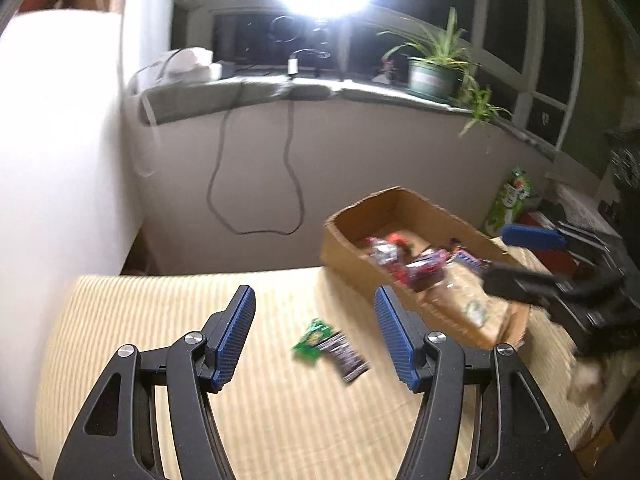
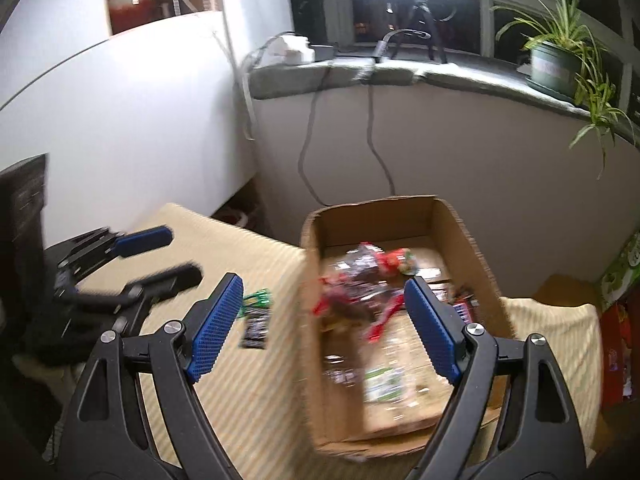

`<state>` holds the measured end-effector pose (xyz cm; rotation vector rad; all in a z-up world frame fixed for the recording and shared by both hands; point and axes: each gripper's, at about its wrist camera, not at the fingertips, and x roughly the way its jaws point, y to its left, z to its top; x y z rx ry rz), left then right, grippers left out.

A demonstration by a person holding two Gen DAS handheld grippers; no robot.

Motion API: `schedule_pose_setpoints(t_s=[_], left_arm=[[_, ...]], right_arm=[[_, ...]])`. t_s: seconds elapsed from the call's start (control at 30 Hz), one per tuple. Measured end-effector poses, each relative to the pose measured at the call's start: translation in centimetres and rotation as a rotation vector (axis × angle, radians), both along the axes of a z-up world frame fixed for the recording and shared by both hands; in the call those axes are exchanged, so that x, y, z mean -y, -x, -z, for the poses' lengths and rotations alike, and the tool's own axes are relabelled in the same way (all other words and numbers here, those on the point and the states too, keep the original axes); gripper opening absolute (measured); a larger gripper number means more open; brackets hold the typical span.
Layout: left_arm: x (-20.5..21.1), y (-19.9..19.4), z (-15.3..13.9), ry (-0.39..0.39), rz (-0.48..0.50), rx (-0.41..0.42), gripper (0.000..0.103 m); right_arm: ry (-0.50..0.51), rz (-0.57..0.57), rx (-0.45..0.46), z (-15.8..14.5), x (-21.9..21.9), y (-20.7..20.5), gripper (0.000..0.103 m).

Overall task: Organize snacks
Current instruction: 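Move both grippers back to the green and black-and-white candies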

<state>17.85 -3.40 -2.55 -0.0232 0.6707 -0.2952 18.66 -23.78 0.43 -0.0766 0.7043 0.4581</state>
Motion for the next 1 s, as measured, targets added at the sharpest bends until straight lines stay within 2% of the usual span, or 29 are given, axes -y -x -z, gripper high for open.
schedule_pose_setpoints(t_s=[0.17, 0.33, 0.43, 0.5, 0.6, 0.77, 1.0], left_arm=[[-1.8, -0.2, 1.3, 0.008, -0.019, -0.031, 0.060], [-2.2, -1.0, 3.1, -0.005, 0.018, -0.074, 0.046], [-1.9, -1.3, 4.1, -0.026, 0.068, -0.099, 0.039], [-1.6, -1.7, 4.9, -0.041, 0.107, -0.115, 0.037], [-1.4, -2.5, 6.1, -0.041, 0.162, -0.151, 0.034], [-1.4, -3.4, 7.5, -0.049, 0.222, -0.182, 0.033], [-1.1, -4.6, 8.2, -0.039, 0.273, -0.189, 0.033]], right_arm=[[-0.002, -0.056, -0.010, 1.4, -2.9, 2.3, 0.085], [-0.037, -0.077, -0.080, 4.7, -5.4, 3.4, 0.085], [-0.022, -0.081, -0.119, 6.5, -6.9, 3.4, 0.075], [0.002, -0.066, -0.131, 7.4, -7.7, 3.2, 0.065], [0.018, -0.021, -0.148, 8.7, -8.3, 2.4, 0.056], [0.039, 0.051, -0.185, 10.5, -9.0, 0.7, 0.045], [0.101, 0.125, -0.190, 11.9, -10.4, -0.9, 0.037]])
